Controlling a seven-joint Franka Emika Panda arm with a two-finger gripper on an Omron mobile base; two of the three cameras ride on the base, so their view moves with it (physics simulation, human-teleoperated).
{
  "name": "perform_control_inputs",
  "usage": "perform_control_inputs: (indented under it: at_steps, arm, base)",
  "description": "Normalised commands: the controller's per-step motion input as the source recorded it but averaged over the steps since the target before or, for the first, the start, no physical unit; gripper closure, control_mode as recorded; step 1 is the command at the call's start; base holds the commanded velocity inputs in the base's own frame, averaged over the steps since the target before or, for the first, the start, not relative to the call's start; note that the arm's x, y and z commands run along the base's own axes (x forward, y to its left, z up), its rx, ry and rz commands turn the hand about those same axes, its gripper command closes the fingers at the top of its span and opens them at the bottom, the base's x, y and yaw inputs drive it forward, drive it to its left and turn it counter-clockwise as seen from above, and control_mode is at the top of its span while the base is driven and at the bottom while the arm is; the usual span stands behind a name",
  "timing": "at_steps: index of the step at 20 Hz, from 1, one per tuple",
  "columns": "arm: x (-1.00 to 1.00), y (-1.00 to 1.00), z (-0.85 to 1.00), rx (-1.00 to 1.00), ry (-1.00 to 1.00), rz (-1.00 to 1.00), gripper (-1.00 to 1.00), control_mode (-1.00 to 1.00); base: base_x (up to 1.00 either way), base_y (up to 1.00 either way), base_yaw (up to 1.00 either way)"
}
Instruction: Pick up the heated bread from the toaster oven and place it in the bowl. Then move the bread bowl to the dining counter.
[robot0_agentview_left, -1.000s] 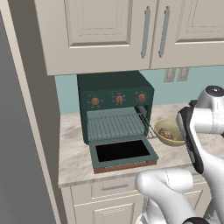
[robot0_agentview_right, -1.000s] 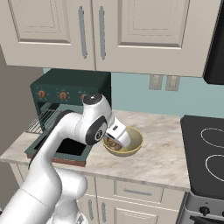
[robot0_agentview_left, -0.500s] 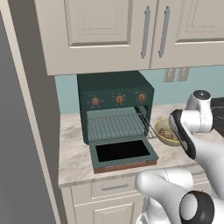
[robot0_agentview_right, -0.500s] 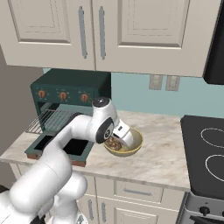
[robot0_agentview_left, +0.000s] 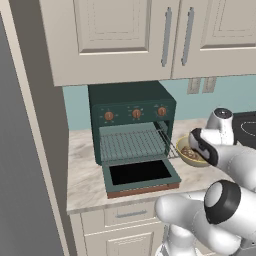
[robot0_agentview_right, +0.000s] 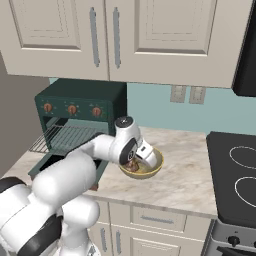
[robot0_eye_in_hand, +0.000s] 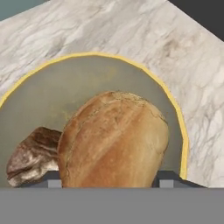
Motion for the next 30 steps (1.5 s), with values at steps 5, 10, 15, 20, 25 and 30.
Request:
perform_control_inputs:
  at_steps: [5, 10, 15, 20, 25, 30]
  arm:
    - [0.03, 0.00, 0.22, 0.05, 0.03, 0.00, -1.00, -1.00]
    - [-0.05, -0.02, 0.10, 0.03, 0.02, 0.00, -1.00, -1.00]
    - [-0.85, -0.25, 0.00, 0.09, 0.11, -0.08, -1.00, -1.00]
    - [-0.29, -0.37, -0.15, 0.10, 0.06, -0.09, -1.00, -1.00]
    - [0.06, -0.37, -0.30, 0.09, 0.00, -0.09, -1.00, -1.00]
    - [0.29, -0.20, -0.25, 0.09, 0.00, -0.06, -1.00, -1.00]
  base:
    - [0.00, 0.00, 0.00]
    - [0.00, 0.00, 0.00]
    - [0.00, 0.00, 0.00]
    - [0.00, 0.00, 0.00]
    - [0.00, 0.00, 0.00]
    - [0.00, 0.00, 0.00]
